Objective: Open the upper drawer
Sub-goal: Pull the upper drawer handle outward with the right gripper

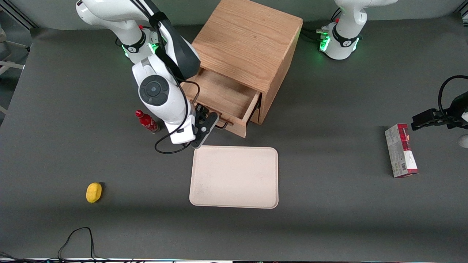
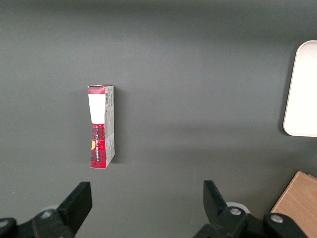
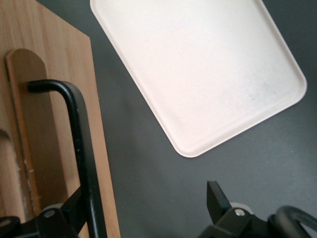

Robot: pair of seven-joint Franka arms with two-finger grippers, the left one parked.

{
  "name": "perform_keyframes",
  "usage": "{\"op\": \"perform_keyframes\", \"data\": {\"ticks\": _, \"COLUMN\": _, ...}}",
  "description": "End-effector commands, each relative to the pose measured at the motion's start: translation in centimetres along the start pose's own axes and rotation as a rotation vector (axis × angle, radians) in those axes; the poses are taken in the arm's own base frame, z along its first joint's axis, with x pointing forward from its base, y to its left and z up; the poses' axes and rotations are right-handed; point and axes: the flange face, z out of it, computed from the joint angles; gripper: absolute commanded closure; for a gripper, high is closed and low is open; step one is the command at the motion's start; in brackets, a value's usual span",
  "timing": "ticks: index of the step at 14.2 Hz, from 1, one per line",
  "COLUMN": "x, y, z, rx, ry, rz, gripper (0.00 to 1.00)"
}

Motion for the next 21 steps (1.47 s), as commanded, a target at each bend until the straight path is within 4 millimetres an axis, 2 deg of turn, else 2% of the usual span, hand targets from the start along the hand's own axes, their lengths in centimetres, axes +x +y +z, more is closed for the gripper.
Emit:
{"op": "perform_keyframes", "data": {"ticks": 1, "x": 1.0, "y": 1.1, "z": -0.7, "rx": 0.022, "ry": 0.011, "rz": 0.001, "gripper": 0.0}}
{"op": "perform_keyframes", "data": {"ticks": 4, "x": 1.1, "y": 2.1, "z": -0.2, "rx": 0.016, "ry": 0.007, "rz": 0.004, "gripper": 0.0}}
{"op": "perform_keyframes", "data": {"ticks": 6, "x": 1.2, "y": 3.6, "z": -0.4, "rx": 0.007, "ry": 0.017, "rz": 0.018, "gripper": 0.0}}
{"op": "perform_keyframes", "data": {"ticks": 11, "x": 0.9, "y": 5.2, "z": 0.5, "rx": 0.01, "ry": 0.009, "rz": 0.017, "gripper": 0.0}}
{"op": "perform_keyframes", "data": {"ticks": 13, "x": 1.5, "y": 5.6, "z": 0.0, "rx": -0.002, "ry": 0.023, "rz": 0.015, "gripper": 0.0}}
{"op": "perform_keyframes", "data": {"ticks": 16, "x": 0.9, "y": 7.7, "z": 0.1, "rx": -0.003, "ry": 0.029, "rz": 0.045, "gripper": 0.0}}
{"op": "perform_keyframes", "data": {"ticks": 21, "x": 0.9, "y": 8.8, "z": 0.0, "rx": -0.01, "ry": 0.034, "rz": 0.046, "gripper": 0.0}}
